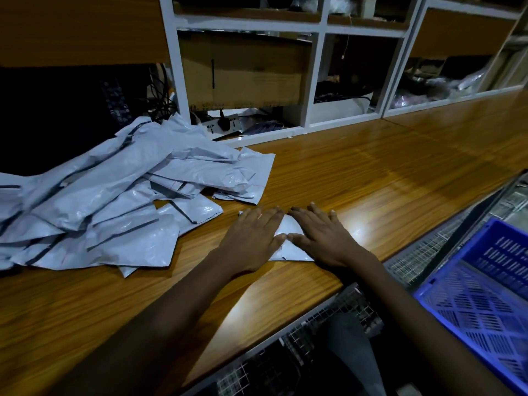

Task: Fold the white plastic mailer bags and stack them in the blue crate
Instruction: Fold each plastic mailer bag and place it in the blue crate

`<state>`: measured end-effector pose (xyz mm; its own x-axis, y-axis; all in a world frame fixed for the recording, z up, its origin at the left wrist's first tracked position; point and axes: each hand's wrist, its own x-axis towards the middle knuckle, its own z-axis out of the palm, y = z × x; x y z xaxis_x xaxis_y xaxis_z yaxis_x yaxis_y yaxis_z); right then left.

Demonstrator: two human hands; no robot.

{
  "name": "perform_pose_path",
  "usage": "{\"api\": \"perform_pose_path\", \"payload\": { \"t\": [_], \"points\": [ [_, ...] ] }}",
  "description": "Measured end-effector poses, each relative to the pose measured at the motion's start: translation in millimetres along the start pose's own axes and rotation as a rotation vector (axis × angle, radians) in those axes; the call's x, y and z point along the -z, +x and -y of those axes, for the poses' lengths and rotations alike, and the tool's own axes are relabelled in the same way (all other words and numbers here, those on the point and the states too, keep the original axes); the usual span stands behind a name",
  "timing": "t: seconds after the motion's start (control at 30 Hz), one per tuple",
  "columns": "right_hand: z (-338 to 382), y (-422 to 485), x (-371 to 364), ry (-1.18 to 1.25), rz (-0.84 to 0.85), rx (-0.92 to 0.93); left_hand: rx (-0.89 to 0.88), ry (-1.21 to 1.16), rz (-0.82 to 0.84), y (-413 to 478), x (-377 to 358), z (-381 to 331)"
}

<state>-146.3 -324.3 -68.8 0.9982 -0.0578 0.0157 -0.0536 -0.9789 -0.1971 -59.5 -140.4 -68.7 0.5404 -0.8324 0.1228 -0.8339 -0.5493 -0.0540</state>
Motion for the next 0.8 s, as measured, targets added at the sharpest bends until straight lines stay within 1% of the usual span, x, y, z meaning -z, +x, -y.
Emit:
{"api": "perform_pose_path", "payload": {
  "t": [0.1, 0.27, 0.4, 0.67, 0.8],
  "points": [
    [-2.8, 0.0, 4.9, 0.022, 0.04, 0.012, 0.004, -0.032, 0.021, 1.0, -0.3, 4.8],
    [-0.6, 0.2, 7.2, 0.028, 0.032, -0.009, 0.011, -0.104, 0.048, 4.2, 3.6, 7.0],
    [-1.0, -1.6, 8.8, 0.036, 0.047, -0.019, 0.004, -0.079, 0.055, -1.4, 2.1, 9.9],
    [-5.1, -5.4, 5.8, -0.014, 0.068, -0.034, 0.019, -0.019, -0.007, -17.2, -1.3, 13.0],
    [-9.0, -6.5, 8.7, 0.114, 0.092, -0.027, 0.041, -0.019, -0.027, -25.1, 5.6, 11.1]
  ]
}}
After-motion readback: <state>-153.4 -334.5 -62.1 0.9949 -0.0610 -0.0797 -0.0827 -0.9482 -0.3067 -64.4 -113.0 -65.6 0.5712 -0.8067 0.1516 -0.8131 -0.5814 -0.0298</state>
